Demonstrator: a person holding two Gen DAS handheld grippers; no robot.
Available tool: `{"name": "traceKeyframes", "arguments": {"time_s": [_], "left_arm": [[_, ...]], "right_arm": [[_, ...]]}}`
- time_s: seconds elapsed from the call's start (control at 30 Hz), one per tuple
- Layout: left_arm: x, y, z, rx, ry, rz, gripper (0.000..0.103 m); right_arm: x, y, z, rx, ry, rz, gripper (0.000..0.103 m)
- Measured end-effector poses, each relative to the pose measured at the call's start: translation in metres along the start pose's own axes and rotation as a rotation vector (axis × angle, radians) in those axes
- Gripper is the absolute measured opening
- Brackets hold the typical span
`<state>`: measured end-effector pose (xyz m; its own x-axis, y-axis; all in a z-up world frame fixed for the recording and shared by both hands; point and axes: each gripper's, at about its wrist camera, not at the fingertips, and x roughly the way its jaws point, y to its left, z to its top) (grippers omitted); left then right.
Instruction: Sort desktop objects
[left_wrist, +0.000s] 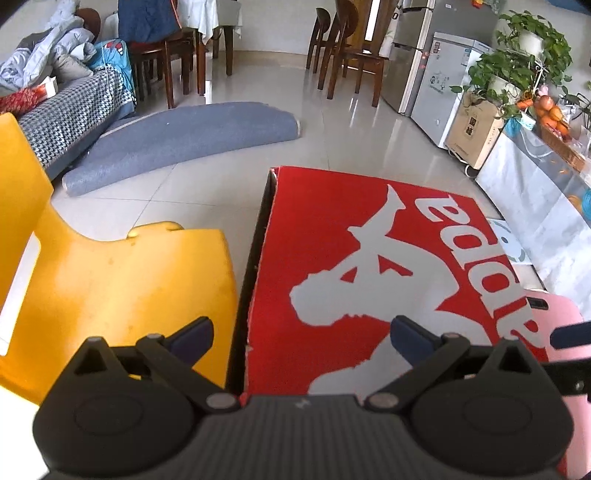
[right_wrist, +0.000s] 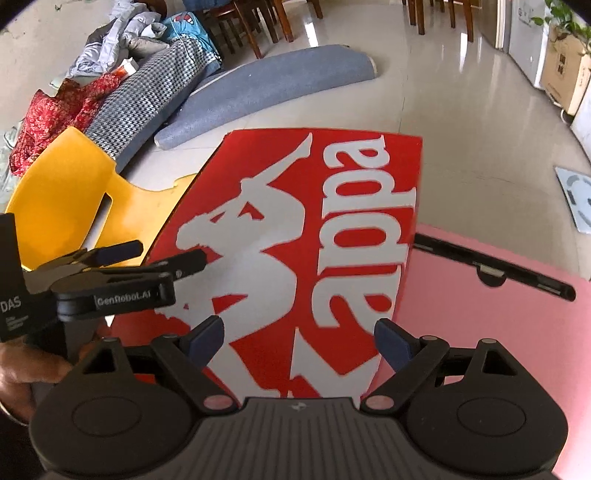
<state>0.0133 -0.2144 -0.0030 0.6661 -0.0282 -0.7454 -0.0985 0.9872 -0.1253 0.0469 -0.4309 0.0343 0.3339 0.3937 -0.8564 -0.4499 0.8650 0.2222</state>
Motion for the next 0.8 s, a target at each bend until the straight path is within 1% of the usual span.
{"name": "traceKeyframes", "arguments": {"time_s": [0.2, 0.5, 0.63, 0.73, 0.8], "left_arm": [[-0.001, 0.003, -0.002, -0.003, 0.005, 0.002, 0.102], [-0.007, 0.006, -0.002, -0.024, 0.024, -0.003, 0.103], [-0.013, 0.002, 0.002, 0.009, 0.042, 0.014, 0.103], [-0.02, -0.003, 0.006, 0.048, 0.038, 0.005, 0.103], [-0.023, -0.008, 0.006, 0.092, 0.049, -0.009, 0.103]], "right_arm": [[-0.003, -0.004, -0.006, 0.008, 0.014, -0.003, 0.089], [-0.008, -0.027, -0.013, 0.072, 0.0, -0.05, 0.089], [-0.012, -0.039, -0.011, 0.136, -0.033, -0.07, 0.089], [-0.014, -0.046, -0.009, 0.17, -0.053, -0.087, 0.089], [-0.014, -0.051, -0.008, 0.188, -0.061, -0.096, 0.089]]}}
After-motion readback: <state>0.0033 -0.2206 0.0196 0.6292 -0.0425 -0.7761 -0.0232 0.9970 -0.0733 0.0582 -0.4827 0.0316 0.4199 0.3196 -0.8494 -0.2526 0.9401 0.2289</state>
